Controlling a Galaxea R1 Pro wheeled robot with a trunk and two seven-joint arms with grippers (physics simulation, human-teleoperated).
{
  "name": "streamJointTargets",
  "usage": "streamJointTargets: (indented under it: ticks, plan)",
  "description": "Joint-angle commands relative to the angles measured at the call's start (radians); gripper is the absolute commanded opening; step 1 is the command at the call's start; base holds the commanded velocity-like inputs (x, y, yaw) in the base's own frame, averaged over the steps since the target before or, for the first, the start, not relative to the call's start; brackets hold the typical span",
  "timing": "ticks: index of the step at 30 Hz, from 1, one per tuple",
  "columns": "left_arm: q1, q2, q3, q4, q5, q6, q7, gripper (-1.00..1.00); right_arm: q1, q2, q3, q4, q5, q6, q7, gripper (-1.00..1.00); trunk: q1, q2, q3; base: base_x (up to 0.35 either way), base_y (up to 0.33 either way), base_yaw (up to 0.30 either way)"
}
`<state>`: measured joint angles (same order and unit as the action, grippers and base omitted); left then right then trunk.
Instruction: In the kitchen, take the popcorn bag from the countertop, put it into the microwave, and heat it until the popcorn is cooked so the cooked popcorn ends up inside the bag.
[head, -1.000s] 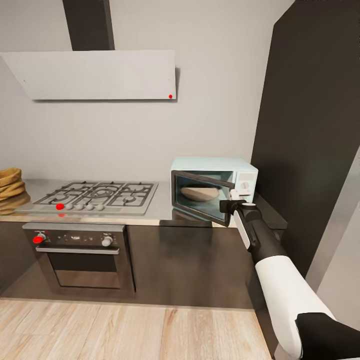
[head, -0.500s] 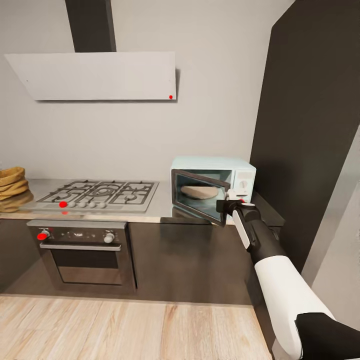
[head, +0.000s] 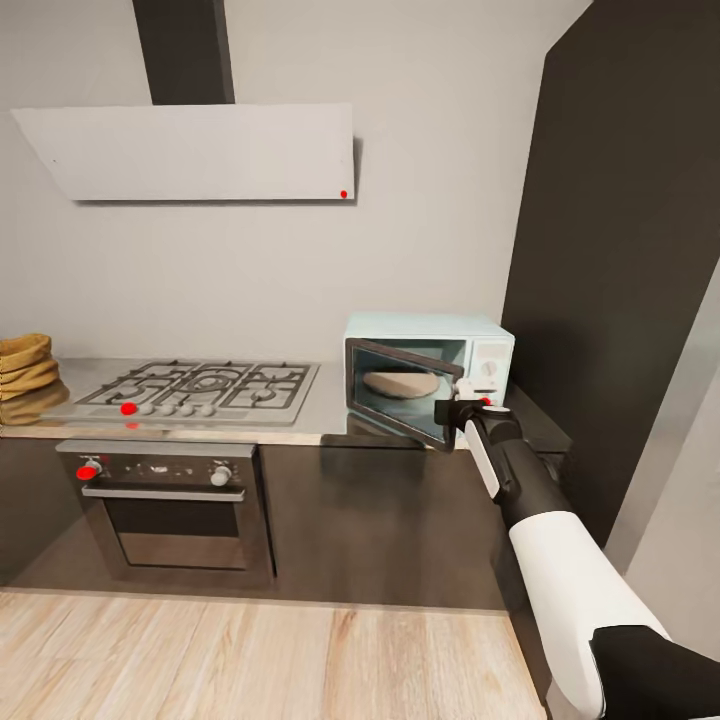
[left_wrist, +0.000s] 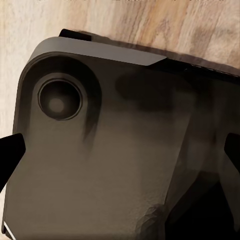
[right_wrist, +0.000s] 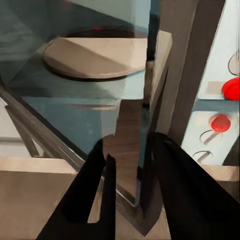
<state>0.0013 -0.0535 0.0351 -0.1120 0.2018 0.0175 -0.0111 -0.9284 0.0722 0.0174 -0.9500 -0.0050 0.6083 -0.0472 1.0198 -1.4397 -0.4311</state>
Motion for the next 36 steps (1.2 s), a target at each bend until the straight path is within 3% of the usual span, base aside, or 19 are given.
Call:
streamJointTargets:
  ticks: [1,36]
  plan:
    - [0.0,0.0,0.003,-0.002,0.005,0.002,-0.001,1.0,-0.001,0.0,0.003,-0.01,0.019,0.007,-0.019,-1.0,0.0,-0.001,-0.001,0.0,0.152,0.0]
    - [0.0,0.0,0.003,-0.002,0.005,0.001,-0.001,1.0,-0.001,-0.003,0.003,-0.011,0.02,0.007,-0.013,-1.0,0.0,-0.001,-0.001,-0.026,0.014,0.0]
